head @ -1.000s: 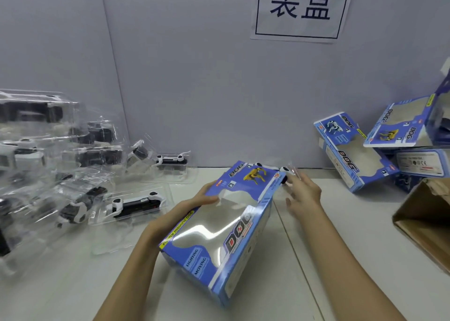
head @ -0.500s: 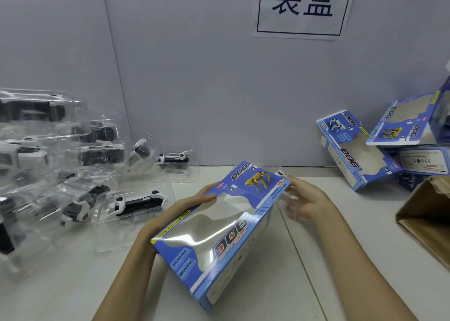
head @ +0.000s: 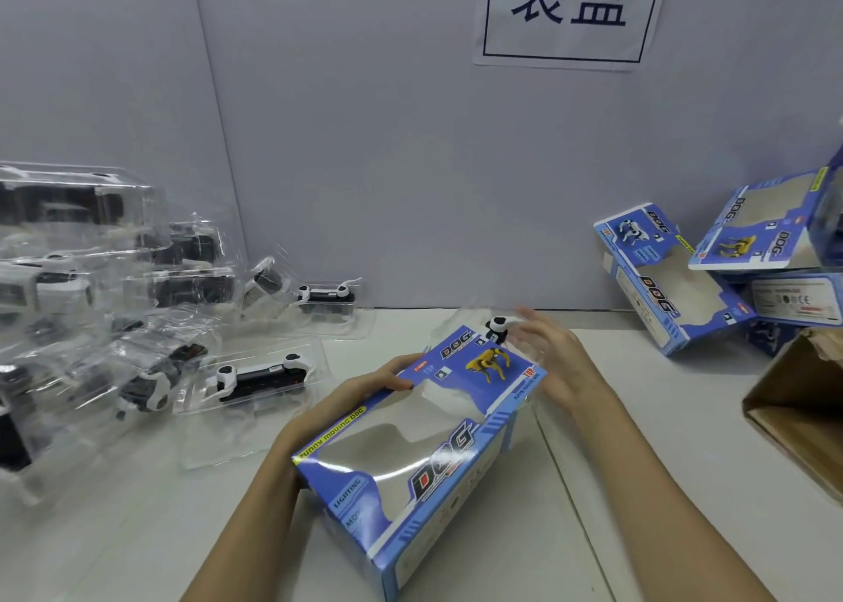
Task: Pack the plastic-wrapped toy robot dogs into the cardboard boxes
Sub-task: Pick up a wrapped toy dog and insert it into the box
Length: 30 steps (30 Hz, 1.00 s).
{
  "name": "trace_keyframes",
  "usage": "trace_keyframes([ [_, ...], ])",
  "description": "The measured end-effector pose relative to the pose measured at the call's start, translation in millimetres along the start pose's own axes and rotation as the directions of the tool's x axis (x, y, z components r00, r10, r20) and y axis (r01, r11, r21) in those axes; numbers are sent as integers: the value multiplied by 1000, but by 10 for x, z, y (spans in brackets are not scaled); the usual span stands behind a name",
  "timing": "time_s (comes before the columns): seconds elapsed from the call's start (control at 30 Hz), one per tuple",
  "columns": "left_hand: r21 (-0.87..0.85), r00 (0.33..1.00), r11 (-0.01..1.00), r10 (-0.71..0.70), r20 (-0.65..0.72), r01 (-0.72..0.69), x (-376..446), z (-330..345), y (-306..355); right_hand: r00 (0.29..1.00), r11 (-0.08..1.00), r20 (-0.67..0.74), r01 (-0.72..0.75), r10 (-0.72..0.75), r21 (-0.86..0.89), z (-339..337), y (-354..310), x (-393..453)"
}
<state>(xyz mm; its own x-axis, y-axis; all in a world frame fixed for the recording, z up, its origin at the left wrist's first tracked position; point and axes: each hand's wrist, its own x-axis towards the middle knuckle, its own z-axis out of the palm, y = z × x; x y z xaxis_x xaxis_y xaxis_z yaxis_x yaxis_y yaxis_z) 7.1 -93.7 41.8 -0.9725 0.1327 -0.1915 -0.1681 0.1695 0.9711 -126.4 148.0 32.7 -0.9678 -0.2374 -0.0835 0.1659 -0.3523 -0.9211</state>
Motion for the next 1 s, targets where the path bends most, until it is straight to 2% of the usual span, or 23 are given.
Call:
trace_keyframes([
  [0.03, 44, 999, 999, 18, -31, -16, 25, 11, 15, 999, 1000, -48, 21, -20, 20, 30, 39, 17],
  [0.13, 195, 999, 980, -26, -38, 33, 82, 78, 119, 996, 997, -69, 53, -57, -51, 118, 166, 19],
  [0.2, 96, 999, 994, -45, 14, 44, 210, 101, 130, 988, 991, -122, 81, -94, -110, 135, 213, 22],
  [0.3, 37, 993, 992, -120, -23, 120, 263, 117, 109, 988, 995, -136, 61, -72, -82, 139, 213, 27],
  [0.43, 2, 999, 1000, -4, -49, 4, 170, 145, 136, 980, 999, -198, 13, -5, 38, 107, 220, 51],
  [0.47, 31, 998, 1000, 8, -63, -6, 148, 153, 175, 986, 1000, -164, -6, 7, 6, 103, 242, 46],
  [0.53, 69, 993, 998, 21, -112, -14, 171, 146, 201, 995, 983, -96, -47, 30, -179, 112, 309, 32],
  [0.6, 69, 989, 998, 24, -148, -14, 226, 123, 206, 996, 924, -71, -74, 50, -376, 147, 348, 22],
  [0.63, 45, 988, 999, 11, -156, -4, 268, 107, 183, 996, 906, -74, -82, 56, -416, 165, 336, 3],
  [0.73, 82, 961, 996, 50, -270, -29, 353, 116, 39, 992, 936, -116, -84, 47, -343, 192, 326, 56],
  [0.8, 111, 938, 993, 71, -341, -34, 369, 168, -44, 989, 930, -139, -88, 40, -357, 221, 325, 48],
  [0.87, 135, 933, 990, 79, -352, -33, 411, 186, -63, 988, 895, -153, -84, 18, -438, 267, 338, 58],
  [0.93, 86, 946, 996, 55, -321, -28, 458, 187, -73, 984, 859, -175, -70, -23, -507, 311, 336, 56],
  [1.0, 73, 947, 997, 29, -319, -6, 480, 170, -55, 989, 865, -147, -50, -28, -500, 349, 324, 36],
])
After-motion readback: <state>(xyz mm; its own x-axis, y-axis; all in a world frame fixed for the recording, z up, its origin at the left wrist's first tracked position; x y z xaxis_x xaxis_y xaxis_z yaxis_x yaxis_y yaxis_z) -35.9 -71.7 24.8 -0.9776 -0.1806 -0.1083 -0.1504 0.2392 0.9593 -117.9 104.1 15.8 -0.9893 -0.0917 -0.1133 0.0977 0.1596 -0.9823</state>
